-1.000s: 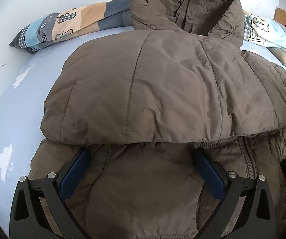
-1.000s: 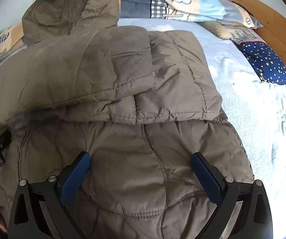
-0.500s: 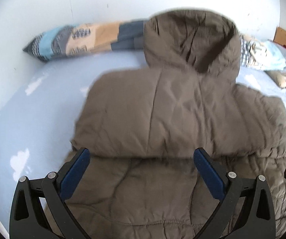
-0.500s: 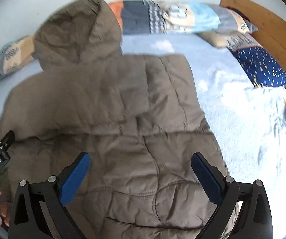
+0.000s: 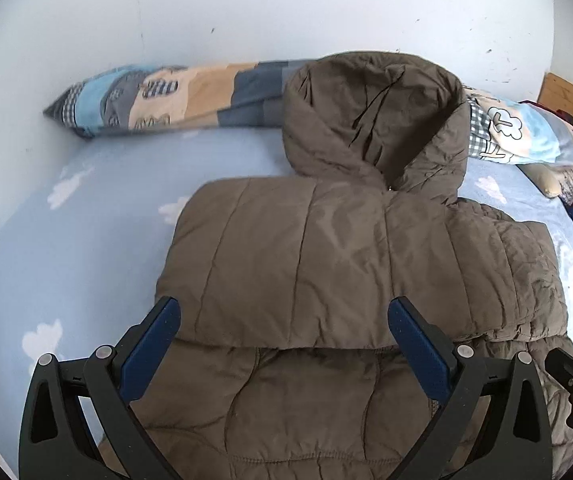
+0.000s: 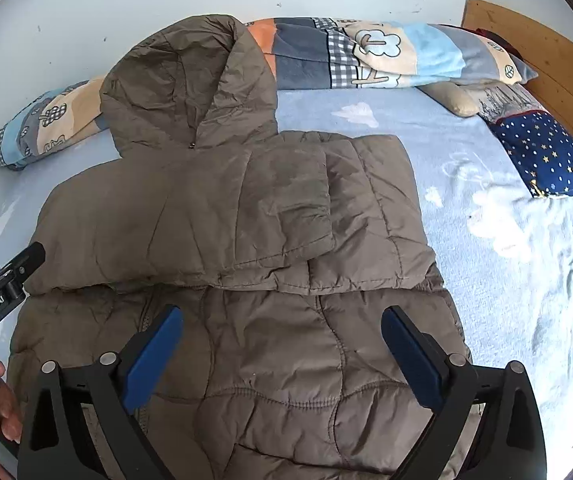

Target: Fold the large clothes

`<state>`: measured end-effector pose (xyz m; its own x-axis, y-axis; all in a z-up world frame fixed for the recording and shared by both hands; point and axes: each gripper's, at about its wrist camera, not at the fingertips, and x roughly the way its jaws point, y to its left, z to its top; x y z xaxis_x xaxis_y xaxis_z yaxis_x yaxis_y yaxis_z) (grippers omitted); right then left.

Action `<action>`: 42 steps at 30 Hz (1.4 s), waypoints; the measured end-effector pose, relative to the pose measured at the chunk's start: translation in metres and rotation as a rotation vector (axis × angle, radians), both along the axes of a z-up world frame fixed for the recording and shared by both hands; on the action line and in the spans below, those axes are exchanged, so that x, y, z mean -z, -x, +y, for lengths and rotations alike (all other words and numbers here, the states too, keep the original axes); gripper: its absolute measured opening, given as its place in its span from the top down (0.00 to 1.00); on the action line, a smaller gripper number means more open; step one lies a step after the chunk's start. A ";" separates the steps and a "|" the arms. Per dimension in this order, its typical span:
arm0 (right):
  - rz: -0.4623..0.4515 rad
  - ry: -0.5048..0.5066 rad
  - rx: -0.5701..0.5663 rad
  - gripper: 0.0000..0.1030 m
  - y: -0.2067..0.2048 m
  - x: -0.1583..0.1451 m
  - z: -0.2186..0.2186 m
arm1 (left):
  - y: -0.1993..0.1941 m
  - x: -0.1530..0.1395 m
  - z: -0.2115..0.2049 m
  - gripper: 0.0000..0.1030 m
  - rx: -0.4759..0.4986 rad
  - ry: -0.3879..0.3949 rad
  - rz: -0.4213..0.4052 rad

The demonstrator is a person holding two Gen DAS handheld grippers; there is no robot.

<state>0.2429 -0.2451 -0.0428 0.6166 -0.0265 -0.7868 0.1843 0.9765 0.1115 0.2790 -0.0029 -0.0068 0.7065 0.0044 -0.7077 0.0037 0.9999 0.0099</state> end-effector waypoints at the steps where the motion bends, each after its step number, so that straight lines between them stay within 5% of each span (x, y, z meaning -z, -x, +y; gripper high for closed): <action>1: -0.003 -0.001 0.000 0.04 0.000 0.000 0.000 | 0.001 0.000 0.001 0.00 -0.003 0.007 -0.001; 18: -0.060 -0.103 -0.032 0.31 -0.012 -0.011 -0.004 | -0.020 -0.028 0.013 0.00 0.007 0.031 -0.039; 26: -0.144 -0.160 -0.064 0.36 -0.016 -0.035 -0.011 | -0.039 -0.052 0.061 0.00 -0.067 0.154 -0.053; 32: -0.137 -0.158 -0.095 0.36 -0.067 -0.073 -0.009 | -0.045 -0.052 0.076 0.00 -0.087 0.209 -0.046; 42: -0.171 0.060 -0.209 0.36 -0.208 -0.155 0.052 | -0.047 -0.044 0.083 0.00 -0.073 0.199 -0.025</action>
<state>0.4510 -0.1931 0.1125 0.7374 0.0719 -0.6716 -0.0385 0.9972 0.0644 0.3263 0.0797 0.0368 0.7270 -0.0817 -0.6817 -0.0669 0.9797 -0.1888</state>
